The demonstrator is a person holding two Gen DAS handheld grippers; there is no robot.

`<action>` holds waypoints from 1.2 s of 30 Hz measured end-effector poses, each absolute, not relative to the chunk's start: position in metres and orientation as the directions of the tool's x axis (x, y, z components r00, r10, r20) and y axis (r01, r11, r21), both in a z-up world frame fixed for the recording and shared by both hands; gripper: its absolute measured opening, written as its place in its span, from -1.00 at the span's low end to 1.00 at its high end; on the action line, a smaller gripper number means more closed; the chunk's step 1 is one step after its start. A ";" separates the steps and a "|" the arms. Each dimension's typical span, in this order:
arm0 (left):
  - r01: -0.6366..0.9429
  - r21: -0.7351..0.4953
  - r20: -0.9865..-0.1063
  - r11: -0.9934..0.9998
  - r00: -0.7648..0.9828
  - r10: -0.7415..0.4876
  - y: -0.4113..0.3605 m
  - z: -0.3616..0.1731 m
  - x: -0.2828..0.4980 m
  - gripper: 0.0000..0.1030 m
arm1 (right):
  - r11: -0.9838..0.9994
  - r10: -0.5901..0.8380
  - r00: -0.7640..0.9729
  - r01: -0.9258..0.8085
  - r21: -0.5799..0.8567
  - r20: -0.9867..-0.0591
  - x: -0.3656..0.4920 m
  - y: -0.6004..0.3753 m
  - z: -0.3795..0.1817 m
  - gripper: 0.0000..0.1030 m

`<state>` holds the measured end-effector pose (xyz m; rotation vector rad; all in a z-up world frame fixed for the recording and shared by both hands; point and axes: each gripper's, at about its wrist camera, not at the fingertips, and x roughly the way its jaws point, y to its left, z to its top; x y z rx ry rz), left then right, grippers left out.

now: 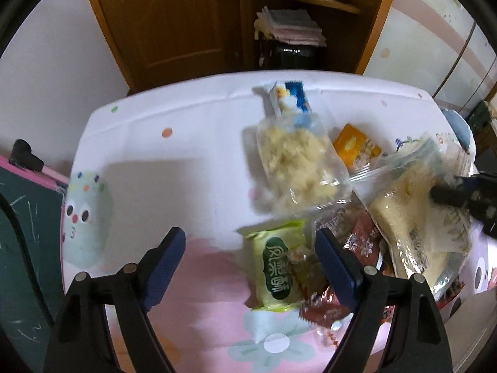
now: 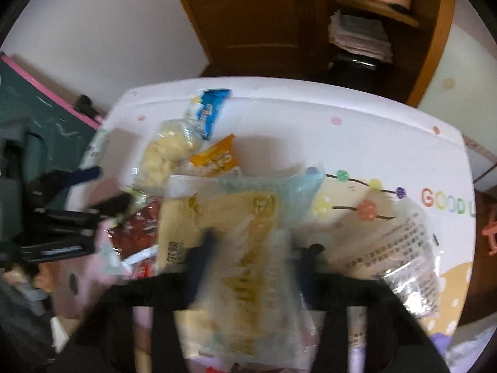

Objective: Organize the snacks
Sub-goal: 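Grasp the green-wrapped cake with the left tool while the right tool grasps a clear printed bag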

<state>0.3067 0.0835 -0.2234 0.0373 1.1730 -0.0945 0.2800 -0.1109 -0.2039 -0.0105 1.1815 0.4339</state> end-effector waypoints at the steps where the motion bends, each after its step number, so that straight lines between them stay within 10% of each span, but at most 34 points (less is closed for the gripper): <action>1: 0.088 -0.022 -0.922 0.996 0.383 -0.054 0.085 -0.226 0.306 0.66 | 0.916 0.337 0.295 -0.323 0.238 -0.894 0.278 -0.116 -0.202 -0.86; 21: 0.083 -0.088 -0.941 0.993 0.319 -0.110 0.067 -0.245 0.305 0.66 | 0.935 0.326 0.393 -0.270 0.231 -0.860 0.224 -0.155 -0.162 -0.90; 29: 0.009 -0.138 -0.934 0.990 0.332 -0.133 0.091 -0.241 0.303 -0.30 | 0.932 0.335 0.421 -0.279 0.231 -0.843 0.214 -0.153 -0.148 -0.91; 36: -0.038 -0.143 -0.925 0.989 0.361 -0.120 0.100 -0.231 0.287 -0.32 | 0.929 0.333 0.458 -0.309 0.204 -0.824 0.199 -0.144 -0.129 -0.95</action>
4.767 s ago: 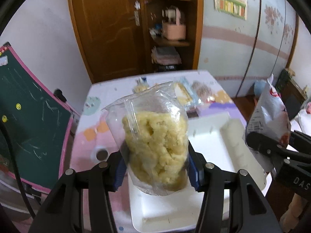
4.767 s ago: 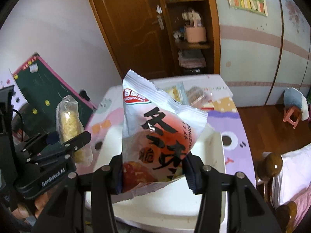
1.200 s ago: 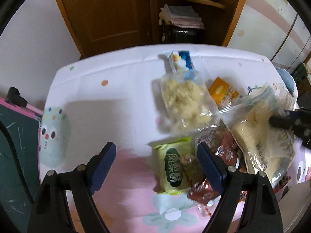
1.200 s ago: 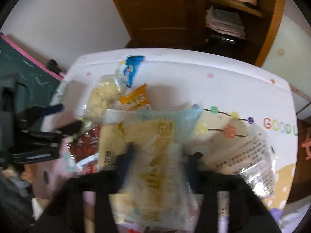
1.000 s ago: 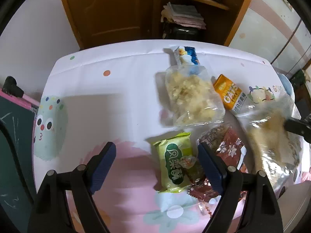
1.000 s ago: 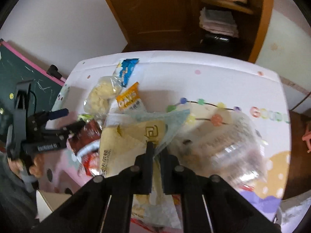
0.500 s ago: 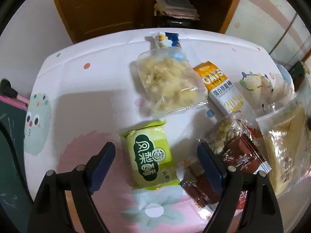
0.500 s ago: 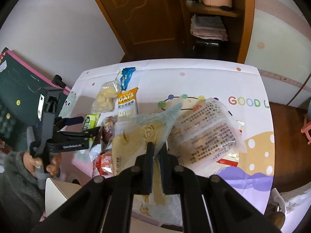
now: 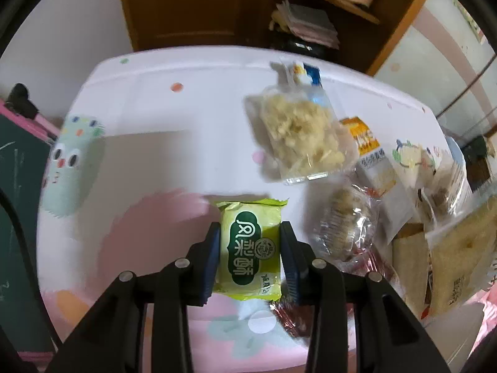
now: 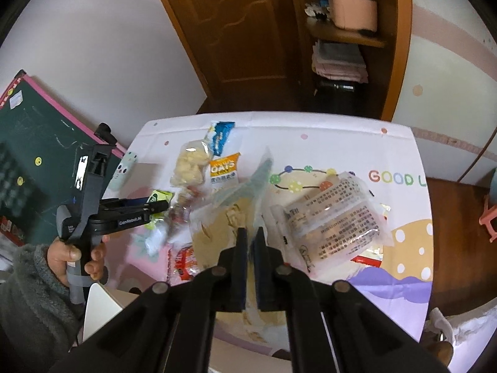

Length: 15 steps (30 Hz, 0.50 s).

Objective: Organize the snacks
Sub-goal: 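Grasp the green-wrapped cake with the left tool while the right tool grasps a clear printed bag, then drop the green cake and clear bag into the white tray, opening both tools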

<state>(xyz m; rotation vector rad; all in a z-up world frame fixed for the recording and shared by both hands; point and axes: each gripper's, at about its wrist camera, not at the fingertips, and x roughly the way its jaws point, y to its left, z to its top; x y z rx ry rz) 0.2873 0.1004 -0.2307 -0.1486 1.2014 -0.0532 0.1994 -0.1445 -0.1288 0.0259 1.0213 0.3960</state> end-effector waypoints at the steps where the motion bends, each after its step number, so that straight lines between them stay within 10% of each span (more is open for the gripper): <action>1: -0.043 -0.137 -0.921 0.990 0.373 -0.112 0.101 -0.227 0.283 -0.32 | 0.929 0.332 0.467 -0.312 0.199 -0.820 0.197 -0.144 -0.124 -0.95; 15: 0.052 -0.093 -0.804 0.994 0.586 -0.105 0.082 -0.062 0.196 -0.32 | 0.922 0.366 0.600 -0.339 0.188 -0.711 0.133 -0.150 -0.027 -0.96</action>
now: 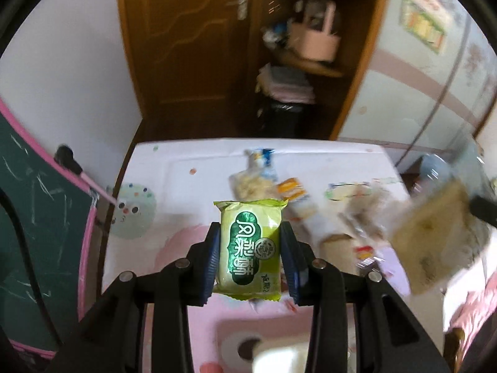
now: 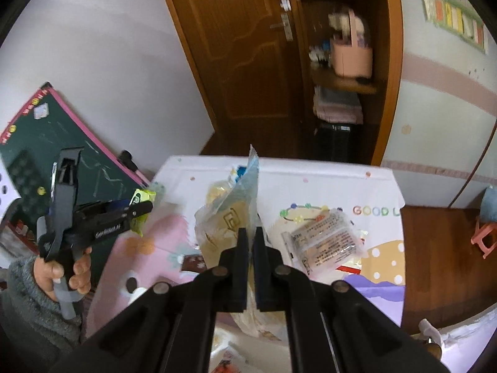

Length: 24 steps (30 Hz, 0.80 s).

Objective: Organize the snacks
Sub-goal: 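Drop the green cake and clear bag into the white tray, opening both tools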

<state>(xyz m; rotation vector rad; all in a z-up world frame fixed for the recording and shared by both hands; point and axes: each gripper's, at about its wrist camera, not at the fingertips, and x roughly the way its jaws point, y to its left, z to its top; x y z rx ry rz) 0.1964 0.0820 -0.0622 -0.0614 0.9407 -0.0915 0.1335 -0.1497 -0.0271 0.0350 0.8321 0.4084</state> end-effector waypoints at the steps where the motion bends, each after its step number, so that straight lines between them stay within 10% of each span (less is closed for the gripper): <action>1: 0.066 -0.092 -0.801 0.994 0.588 -0.113 0.077 -0.050 0.184 -0.32 | 0.920 0.370 0.612 -0.346 0.185 -0.699 0.122 -0.150 -0.017 -0.96; 11: 0.193 -0.157 -0.768 0.969 0.593 -0.243 0.043 0.009 0.064 -0.31 | 0.922 0.355 0.681 -0.367 0.121 -0.640 0.003 -0.145 0.030 -0.95; 21: 0.220 -0.096 -0.789 0.971 0.578 -0.209 0.021 -0.034 -0.020 -0.30 | 0.935 0.305 0.599 -0.338 0.111 -0.740 -0.072 -0.126 -0.046 -0.90; 24: 0.199 -0.015 -0.798 0.980 0.588 -0.132 0.014 -0.052 -0.033 0.46 | 0.957 0.238 0.578 -0.278 0.086 -0.780 -0.077 -0.124 -0.071 -0.79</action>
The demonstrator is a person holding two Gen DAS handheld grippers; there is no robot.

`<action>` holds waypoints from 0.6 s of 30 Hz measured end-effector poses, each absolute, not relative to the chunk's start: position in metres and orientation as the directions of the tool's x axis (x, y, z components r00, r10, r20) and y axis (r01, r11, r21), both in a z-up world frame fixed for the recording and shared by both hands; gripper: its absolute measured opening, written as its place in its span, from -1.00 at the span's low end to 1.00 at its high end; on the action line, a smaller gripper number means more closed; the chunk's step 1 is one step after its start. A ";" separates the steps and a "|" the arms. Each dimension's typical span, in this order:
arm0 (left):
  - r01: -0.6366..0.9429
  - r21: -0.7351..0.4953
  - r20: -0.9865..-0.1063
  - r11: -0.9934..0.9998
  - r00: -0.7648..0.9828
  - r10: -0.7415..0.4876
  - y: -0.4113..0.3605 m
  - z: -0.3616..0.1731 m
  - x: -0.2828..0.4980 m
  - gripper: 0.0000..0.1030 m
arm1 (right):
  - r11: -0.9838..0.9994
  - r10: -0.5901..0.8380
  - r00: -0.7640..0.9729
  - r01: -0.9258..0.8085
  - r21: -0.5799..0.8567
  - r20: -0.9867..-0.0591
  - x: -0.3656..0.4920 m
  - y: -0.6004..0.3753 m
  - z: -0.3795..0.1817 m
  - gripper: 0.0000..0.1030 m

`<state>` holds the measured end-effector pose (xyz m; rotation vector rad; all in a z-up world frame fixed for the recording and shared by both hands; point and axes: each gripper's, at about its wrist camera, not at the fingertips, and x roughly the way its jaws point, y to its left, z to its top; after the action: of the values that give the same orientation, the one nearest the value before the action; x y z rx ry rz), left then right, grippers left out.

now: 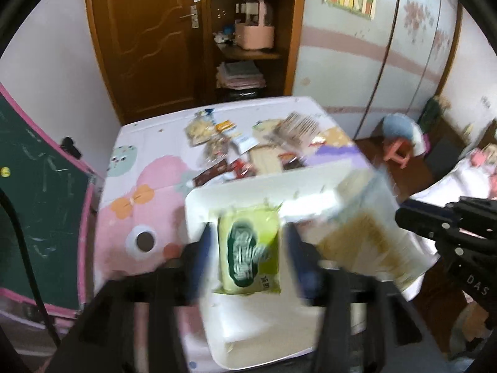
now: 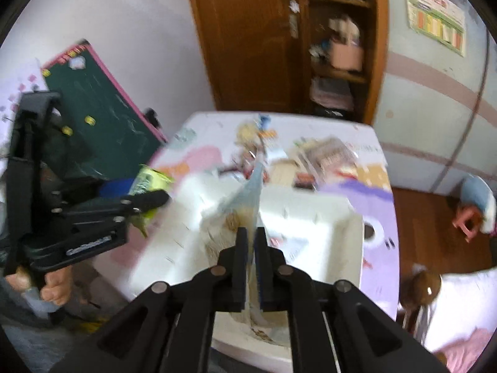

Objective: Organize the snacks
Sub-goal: 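Drop the green cake and clear bag into the white tray, opening both tools, then move both tools back over the remaining snacks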

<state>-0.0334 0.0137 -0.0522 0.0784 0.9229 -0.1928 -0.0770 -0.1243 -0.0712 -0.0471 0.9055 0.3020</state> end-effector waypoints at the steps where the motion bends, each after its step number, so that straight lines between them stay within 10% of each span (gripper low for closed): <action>1: 0.193 -0.011 -0.797 0.981 0.590 -0.126 0.013 -0.055 -0.036 0.82 | 0.962 0.230 0.555 -0.256 0.100 -0.799 -0.076 -0.126 -0.079 -0.68; 6: 0.185 -0.063 -0.790 0.981 0.591 -0.162 0.018 -0.059 -0.055 0.85 | 0.967 0.247 0.500 -0.175 0.182 -0.830 -0.081 -0.139 -0.095 -0.23; 18: 0.151 -0.071 -0.768 0.986 0.623 -0.151 0.021 -0.055 -0.065 0.85 | 0.966 0.252 0.447 -0.162 0.199 -0.858 -0.091 -0.134 -0.114 -0.16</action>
<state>-0.0653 0.0210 -0.0549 0.0003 0.8815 -0.1731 -0.0909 -0.1337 -0.1136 0.0926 1.0775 0.2567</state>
